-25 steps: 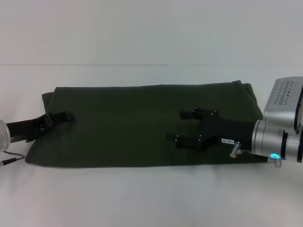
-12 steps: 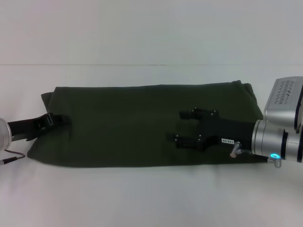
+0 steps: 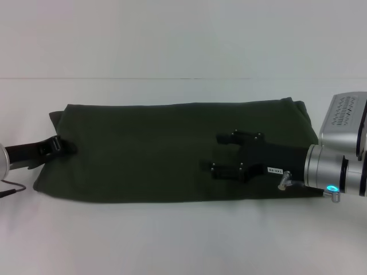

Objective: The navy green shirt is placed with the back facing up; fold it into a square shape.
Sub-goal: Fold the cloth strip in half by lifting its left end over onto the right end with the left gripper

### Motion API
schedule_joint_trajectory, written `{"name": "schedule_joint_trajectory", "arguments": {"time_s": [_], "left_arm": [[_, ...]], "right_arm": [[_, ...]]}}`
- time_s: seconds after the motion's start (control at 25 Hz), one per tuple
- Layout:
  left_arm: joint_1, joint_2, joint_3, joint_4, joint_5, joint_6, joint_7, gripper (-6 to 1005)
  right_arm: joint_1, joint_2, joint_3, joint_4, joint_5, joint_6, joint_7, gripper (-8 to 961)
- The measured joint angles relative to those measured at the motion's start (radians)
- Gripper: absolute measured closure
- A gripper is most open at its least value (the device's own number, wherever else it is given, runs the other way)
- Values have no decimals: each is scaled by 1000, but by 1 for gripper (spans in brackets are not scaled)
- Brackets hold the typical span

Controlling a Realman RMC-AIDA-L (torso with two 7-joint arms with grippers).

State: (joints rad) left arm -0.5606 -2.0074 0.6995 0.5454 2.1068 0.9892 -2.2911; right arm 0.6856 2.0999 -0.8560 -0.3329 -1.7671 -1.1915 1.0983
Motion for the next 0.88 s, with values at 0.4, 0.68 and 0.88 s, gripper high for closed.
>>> {"name": "schedule_joint_trajectory", "arguments": {"time_s": [0.4, 0.68, 0.88], "left_arm": [[25, 80, -5, -14, 11, 23, -49, 955], [42, 127, -126, 52, 124, 126, -95, 950], [26, 131, -135, 89, 172, 186, -182, 947]], "right_arm": [[2, 0, 0, -1, 0, -6, 0, 100], [2, 0, 0, -2, 0, -8, 0, 100], [2, 1, -5, 0, 0, -8, 0, 100]]}}
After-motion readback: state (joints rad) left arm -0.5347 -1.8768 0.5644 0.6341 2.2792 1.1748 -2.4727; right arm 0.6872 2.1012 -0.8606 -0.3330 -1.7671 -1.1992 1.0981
